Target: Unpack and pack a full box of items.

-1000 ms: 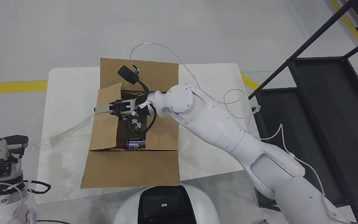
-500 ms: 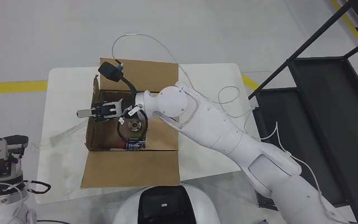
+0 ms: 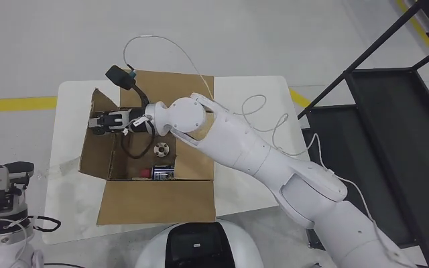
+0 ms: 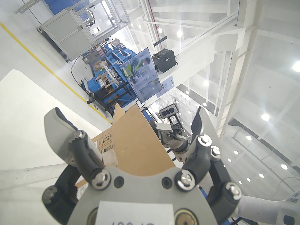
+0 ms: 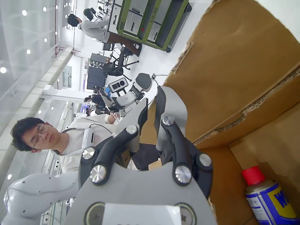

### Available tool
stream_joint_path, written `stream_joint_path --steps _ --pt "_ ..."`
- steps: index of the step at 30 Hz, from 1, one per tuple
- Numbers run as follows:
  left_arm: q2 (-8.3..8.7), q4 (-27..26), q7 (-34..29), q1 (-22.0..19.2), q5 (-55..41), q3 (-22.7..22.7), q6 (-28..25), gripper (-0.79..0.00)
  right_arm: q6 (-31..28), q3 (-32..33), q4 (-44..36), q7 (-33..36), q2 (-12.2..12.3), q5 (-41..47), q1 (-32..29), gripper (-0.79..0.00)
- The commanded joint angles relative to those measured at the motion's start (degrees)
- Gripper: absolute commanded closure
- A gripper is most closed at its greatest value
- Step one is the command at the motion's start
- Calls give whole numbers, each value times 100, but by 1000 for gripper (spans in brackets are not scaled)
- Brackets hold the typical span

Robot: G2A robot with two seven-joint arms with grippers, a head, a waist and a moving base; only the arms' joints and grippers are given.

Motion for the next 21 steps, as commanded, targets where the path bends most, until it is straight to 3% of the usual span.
stream_joint_path --steps 1,7,14,21 --pt "0 0 0 0 0 0 0 -785 19 -67 232 -85 -106 -4 63 0" --pt "-4 -47 18 -41 -30 -13 38 -785 101 -279 843 -224 -397 -139 188 0" --pt "-29 -541 -24 174 -605 -351 -446 -785 154 -473 1338 -285 -686 -456 297 0" --pt "29 -1222 -994 483 -1892 -597 -287 -785 264 -576 1715 -391 -911 -839 366 0"
